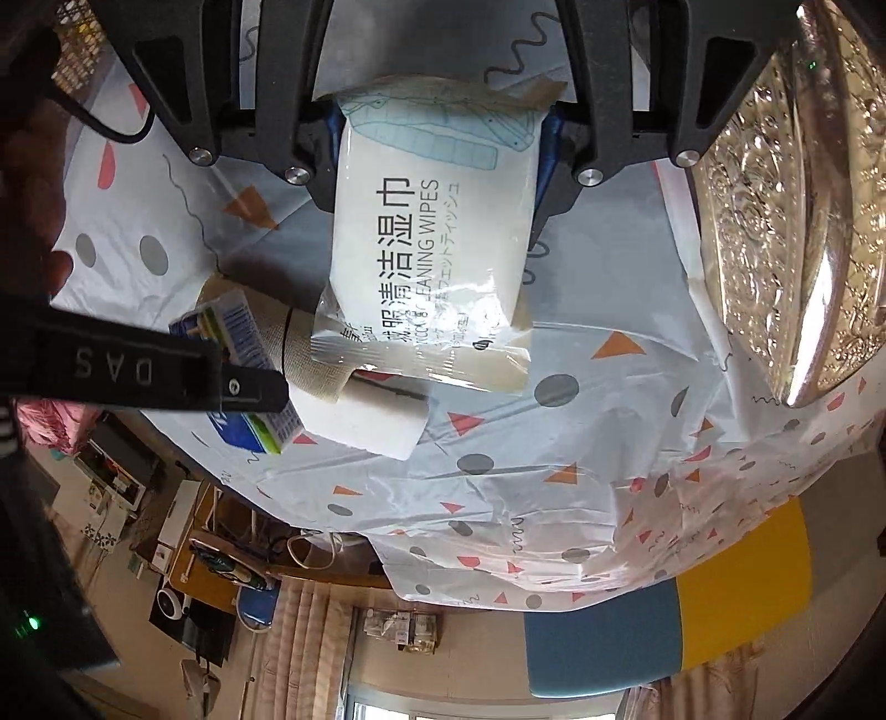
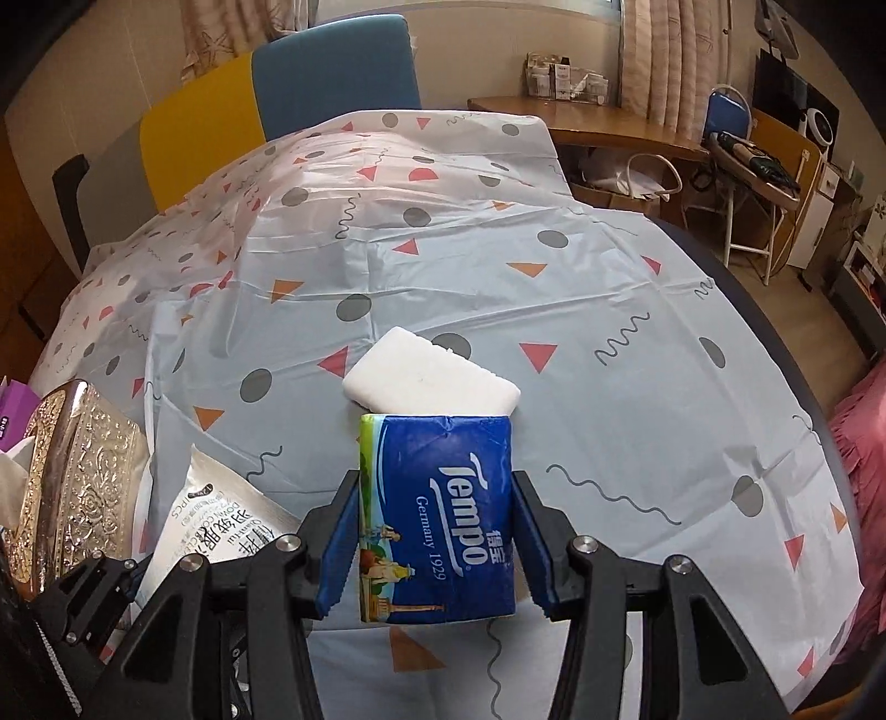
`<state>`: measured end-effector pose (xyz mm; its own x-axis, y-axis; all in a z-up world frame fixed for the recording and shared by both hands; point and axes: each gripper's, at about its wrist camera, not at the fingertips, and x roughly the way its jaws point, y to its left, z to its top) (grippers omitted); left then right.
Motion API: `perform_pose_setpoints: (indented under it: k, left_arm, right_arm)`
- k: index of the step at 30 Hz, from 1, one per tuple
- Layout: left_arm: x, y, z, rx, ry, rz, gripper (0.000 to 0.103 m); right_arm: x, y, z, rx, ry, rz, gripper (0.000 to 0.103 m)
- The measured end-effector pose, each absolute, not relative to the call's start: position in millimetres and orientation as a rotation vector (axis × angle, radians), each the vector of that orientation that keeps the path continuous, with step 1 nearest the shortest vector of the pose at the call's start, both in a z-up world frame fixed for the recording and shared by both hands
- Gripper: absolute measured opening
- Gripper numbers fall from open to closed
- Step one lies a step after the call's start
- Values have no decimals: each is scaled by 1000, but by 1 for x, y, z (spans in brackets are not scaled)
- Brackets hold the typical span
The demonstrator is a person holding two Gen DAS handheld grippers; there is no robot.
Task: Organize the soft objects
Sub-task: 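Carry the wipes pack over the gold tray with left while right holds tissues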
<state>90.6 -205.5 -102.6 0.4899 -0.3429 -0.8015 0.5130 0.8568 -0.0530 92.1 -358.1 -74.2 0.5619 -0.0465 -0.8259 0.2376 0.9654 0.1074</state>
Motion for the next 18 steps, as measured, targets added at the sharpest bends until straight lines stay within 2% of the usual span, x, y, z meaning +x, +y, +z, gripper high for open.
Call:
perform_pose_setpoints:
  k: [18]
  left_arm:
    - [155, -173, -23, 105, 827, -387, 51]
  right_arm:
    - [92, -318, -69, 107, 917, -2, 51]
